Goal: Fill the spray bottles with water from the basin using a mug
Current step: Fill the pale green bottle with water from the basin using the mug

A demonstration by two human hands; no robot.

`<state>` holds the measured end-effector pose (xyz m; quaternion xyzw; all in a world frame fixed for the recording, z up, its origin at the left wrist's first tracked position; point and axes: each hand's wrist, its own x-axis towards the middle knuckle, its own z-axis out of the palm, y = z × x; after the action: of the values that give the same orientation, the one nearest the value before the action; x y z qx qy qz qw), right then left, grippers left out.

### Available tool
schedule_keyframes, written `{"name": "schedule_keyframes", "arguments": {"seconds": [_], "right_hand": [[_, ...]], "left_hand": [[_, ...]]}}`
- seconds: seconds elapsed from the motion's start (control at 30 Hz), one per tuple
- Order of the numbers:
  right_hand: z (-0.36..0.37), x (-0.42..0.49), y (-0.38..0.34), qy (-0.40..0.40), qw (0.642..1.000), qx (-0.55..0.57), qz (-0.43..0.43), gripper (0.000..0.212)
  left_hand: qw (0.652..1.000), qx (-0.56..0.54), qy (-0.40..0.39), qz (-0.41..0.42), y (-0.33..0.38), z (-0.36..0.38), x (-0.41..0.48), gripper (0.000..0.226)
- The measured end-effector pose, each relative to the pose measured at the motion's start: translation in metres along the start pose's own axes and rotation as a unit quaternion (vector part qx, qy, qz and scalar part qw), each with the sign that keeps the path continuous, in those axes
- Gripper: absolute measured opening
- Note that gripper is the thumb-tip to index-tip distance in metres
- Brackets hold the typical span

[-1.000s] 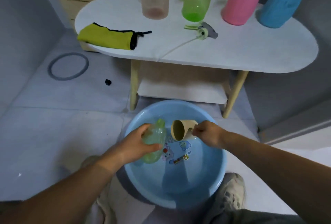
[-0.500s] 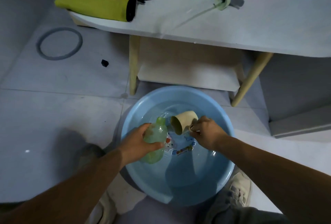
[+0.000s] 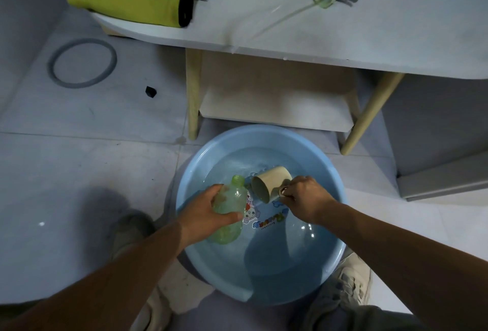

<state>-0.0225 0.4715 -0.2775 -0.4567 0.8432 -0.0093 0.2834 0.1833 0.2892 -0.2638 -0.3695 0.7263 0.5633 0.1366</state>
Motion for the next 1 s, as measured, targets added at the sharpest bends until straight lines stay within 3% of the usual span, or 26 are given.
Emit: {"name": "schedule_keyframes", "arguments": {"seconds": [0.23,0.33,0.47,0.63,0.73,0.9,1.0], "right_hand": [[0.001,0.000,-0.002,0.003,1.000,0.020,0.002,0.028],[0.000,0.002,-0.004,-0.015,0.995,0.089,0.045,0.028],[-0.010,0.003,-0.003,-0.009,0.930,0.330,0.161,0.024],[-0.023,-0.011,-0.003,-0.004,0.832,0.530,0.164,0.015],[-0.039,-0.024,-0.005,0.006,0.808,0.571,0.143,0.014],[-0.076,-0.053,-0.009,0.042,0.789,0.606,0.087,0.031],[-0.097,-0.072,-0.013,0.066,0.777,0.622,0.065,0.026]], "left_hand": [[1.000,-0.009,0.002,0.001,-0.001,0.002,0.003,0.088],[1.000,-0.004,0.009,0.005,-0.003,0.002,0.004,0.083],[1.000,-0.006,0.013,0.012,-0.004,0.000,0.005,0.074],[0.999,-0.012,0.036,0.039,0.003,-0.001,0.004,0.066],[0.997,0.001,0.059,0.059,0.012,-0.004,-0.001,0.072],[0.993,-0.015,0.078,0.082,0.028,-0.008,-0.012,0.078],[0.992,-0.021,0.083,0.097,0.036,-0.009,-0.022,0.082]]}}
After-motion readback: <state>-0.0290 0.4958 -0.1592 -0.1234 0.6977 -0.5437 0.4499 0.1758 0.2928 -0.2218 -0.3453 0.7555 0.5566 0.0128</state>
